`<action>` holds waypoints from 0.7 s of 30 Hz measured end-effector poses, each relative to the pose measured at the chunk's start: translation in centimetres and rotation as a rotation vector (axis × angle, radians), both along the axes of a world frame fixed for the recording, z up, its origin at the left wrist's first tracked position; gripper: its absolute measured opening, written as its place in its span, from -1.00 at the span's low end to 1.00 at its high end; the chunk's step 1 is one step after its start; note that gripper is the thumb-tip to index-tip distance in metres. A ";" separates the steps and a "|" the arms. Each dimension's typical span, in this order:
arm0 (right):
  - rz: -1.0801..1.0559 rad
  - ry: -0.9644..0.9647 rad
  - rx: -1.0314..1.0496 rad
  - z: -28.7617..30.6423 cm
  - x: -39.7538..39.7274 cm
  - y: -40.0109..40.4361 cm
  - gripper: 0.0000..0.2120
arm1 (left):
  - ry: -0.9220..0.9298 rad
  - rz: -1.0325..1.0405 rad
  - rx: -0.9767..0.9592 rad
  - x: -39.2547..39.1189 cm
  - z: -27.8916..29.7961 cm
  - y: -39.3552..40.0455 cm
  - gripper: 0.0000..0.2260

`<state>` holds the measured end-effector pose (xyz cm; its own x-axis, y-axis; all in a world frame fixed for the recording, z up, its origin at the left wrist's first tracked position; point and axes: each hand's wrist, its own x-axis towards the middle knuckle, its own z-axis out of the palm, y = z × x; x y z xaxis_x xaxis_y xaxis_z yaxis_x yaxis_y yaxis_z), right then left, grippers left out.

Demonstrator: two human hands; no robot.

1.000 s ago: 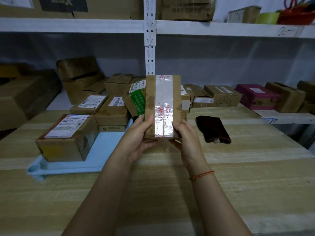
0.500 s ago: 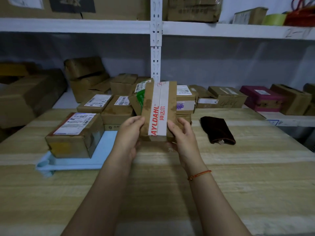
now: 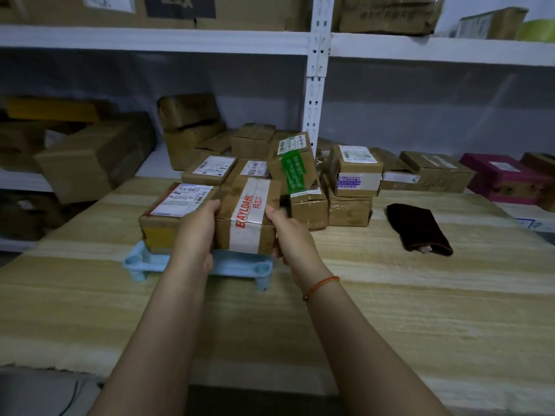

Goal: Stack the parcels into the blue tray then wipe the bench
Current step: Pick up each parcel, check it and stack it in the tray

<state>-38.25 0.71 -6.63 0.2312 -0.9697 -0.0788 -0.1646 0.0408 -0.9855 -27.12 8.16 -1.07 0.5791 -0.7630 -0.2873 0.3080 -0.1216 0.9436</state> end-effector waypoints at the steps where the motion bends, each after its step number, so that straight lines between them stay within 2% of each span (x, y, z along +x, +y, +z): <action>1: 0.002 0.011 0.012 -0.1 0.6 0.0 -0.25 | 0.002 0.000 0.010 0.3 0.0 0.2 -0.80; 4: 0.007 0.056 0.082 -0.5 1.9 -0.8 -0.38 | 0.008 0.005 0.041 0.8 -0.4 0.2 -0.87; 7: 0.010 0.107 0.061 -0.9 2.5 -1.5 -0.54 | -0.008 0.013 0.048 1.1 -1.1 0.0 -0.86; 13: 0.003 0.193 0.041 -1.7 2.1 -1.8 -0.47 | -0.064 0.013 0.092 1.1 -2.4 -0.6 -0.92; 17: 0.034 0.181 0.054 -1.3 2.3 -1.5 -0.49 | -0.096 0.052 0.113 1.5 -3.4 -1.1 -0.81; 21: 0.134 0.206 -0.050 -1.6 2.4 -1.3 -0.54 | -0.204 0.071 0.102 1.8 -4.1 -1.6 -0.76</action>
